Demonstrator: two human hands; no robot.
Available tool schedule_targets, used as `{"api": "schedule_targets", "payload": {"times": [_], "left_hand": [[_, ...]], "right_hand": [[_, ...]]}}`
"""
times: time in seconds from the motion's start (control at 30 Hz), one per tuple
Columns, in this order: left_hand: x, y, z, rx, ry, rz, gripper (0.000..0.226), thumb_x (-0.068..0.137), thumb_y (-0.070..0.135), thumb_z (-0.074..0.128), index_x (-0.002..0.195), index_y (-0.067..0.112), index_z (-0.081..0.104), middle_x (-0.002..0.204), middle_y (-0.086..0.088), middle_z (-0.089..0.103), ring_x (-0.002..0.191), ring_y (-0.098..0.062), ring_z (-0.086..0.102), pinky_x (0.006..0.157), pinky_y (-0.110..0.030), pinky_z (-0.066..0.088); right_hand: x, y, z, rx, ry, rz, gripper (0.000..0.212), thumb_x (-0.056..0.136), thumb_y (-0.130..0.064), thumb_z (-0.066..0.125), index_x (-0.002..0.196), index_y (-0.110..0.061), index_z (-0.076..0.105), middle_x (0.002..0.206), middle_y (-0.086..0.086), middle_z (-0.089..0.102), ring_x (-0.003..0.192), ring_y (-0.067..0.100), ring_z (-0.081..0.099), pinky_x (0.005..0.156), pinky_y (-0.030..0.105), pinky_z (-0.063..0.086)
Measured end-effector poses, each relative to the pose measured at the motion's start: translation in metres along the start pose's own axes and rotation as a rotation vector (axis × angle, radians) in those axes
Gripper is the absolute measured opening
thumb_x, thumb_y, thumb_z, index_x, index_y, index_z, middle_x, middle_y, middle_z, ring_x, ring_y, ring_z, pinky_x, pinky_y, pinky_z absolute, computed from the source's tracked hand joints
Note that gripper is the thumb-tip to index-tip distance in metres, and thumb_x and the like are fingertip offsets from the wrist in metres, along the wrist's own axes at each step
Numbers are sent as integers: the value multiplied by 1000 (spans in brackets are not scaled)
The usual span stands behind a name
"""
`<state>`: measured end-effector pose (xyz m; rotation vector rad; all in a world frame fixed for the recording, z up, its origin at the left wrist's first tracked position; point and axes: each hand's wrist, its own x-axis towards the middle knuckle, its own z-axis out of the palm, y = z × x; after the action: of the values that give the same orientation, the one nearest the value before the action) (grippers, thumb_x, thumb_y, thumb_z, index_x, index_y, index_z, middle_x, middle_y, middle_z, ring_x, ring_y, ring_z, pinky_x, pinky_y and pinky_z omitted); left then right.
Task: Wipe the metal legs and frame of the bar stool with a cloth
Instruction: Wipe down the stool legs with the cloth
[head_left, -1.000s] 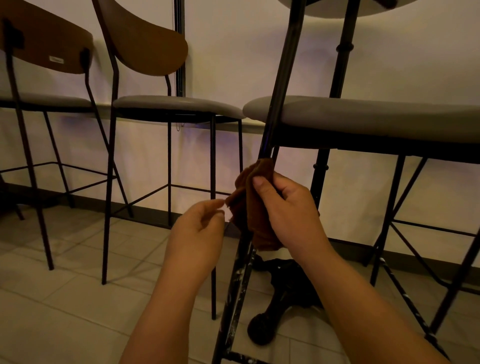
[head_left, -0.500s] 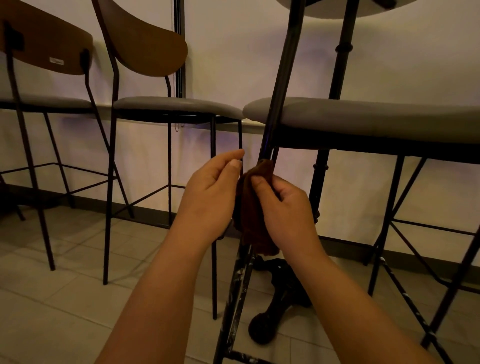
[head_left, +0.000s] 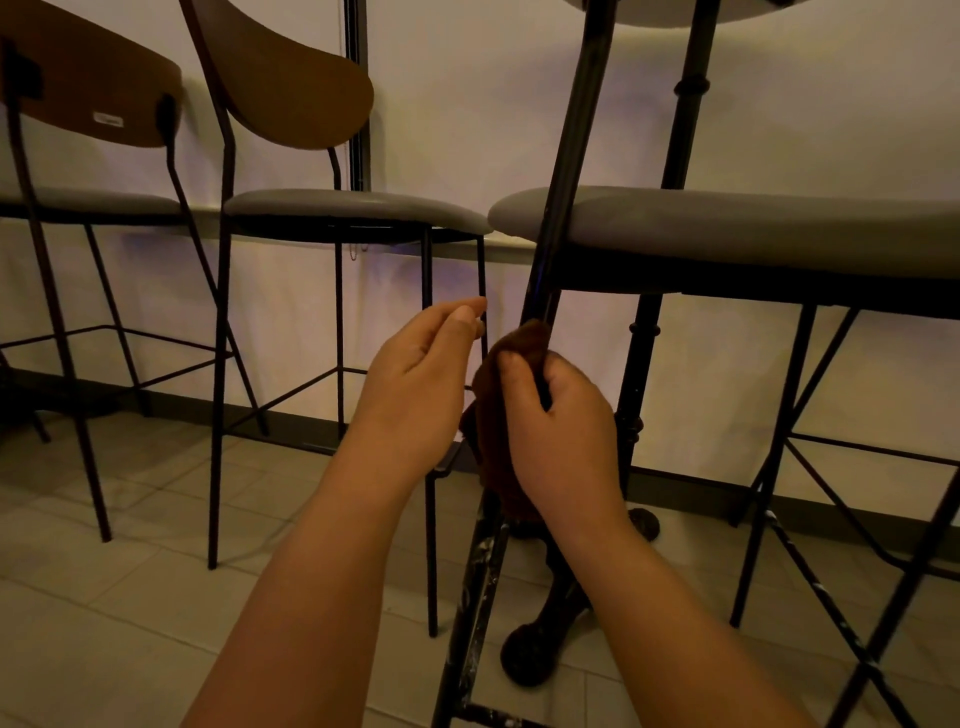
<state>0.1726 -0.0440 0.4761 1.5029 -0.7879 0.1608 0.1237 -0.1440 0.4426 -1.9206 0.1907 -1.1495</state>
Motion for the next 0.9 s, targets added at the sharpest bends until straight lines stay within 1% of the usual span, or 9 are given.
{"api": "schedule_targets", "payload": {"times": [0.1, 0.17, 0.37, 0.47, 0.57, 0.67, 0.73, 0.8, 0.9], "left_hand": [[0, 1, 8, -46, -52, -16, 30, 100, 35, 40, 123, 33, 59, 106, 20, 63, 85, 24, 54, 57, 6, 38], [-2, 1, 14, -60, -70, -22, 27, 98, 30, 46, 120, 28, 62, 97, 20, 64, 77, 26, 55, 55, 7, 37], [-2, -2, 17, -93, -90, -71, 27, 89, 23, 62, 116, 23, 66, 98, 10, 73, 83, 6, 67, 59, -2, 47], [3, 0, 14, -108, -147, -84, 20, 88, 19, 63, 107, 23, 68, 84, 12, 75, 77, 6, 68, 56, -2, 46], [5, 2, 11, -91, -224, -62, 15, 91, 18, 60, 95, 29, 68, 78, 17, 74, 75, 6, 68, 57, -2, 45], [7, 1, 10, -90, -254, -55, 16, 92, 17, 58, 90, 30, 68, 76, 13, 74, 74, -2, 70, 57, -5, 48], [7, 1, 10, -91, -259, -54, 15, 92, 16, 58, 92, 28, 67, 74, 13, 73, 73, -3, 70, 56, -5, 48], [8, 0, 10, -110, -259, -56, 14, 92, 15, 58, 94, 25, 68, 71, 13, 73, 71, -2, 69, 56, -6, 48], [7, -2, 10, -118, -264, -55, 14, 92, 15, 58, 97, 25, 67, 73, 14, 73, 73, -1, 69, 58, -5, 48]], "right_hand": [[-10, 8, 0, 76, -58, 36, 24, 97, -39, 46, 101, -26, 66, 87, -8, 67, 77, 6, 64, 60, 17, 51], [-14, 11, -1, 151, -100, 53, 21, 97, -35, 48, 102, -26, 66, 89, -6, 68, 77, 5, 65, 59, 14, 49], [-28, 19, -5, 311, -214, 75, 18, 98, -33, 47, 96, -37, 65, 89, -3, 70, 74, 4, 68, 56, 12, 50], [-33, 24, -8, 354, -240, 94, 24, 98, -35, 44, 92, -41, 66, 84, -11, 73, 72, 3, 70, 55, 12, 51], [-36, 29, -9, 381, -275, 118, 25, 100, -31, 41, 94, -37, 65, 81, -21, 72, 75, -2, 69, 57, 8, 50], [-44, 36, -7, 293, -276, 82, 20, 94, -41, 44, 97, -42, 64, 88, -16, 72, 79, -2, 68, 58, 9, 50], [-48, 41, -5, 243, -248, 79, 23, 87, -52, 44, 93, -46, 65, 91, -11, 70, 81, 2, 67, 60, 15, 54], [-48, 43, -3, 255, -227, 119, 28, 84, -57, 43, 89, -45, 68, 87, -9, 71, 79, 6, 68, 63, 23, 58], [-49, 42, -2, 323, -222, 221, 29, 80, -60, 42, 84, -50, 69, 85, -16, 72, 78, 1, 68, 60, 16, 54]]}}
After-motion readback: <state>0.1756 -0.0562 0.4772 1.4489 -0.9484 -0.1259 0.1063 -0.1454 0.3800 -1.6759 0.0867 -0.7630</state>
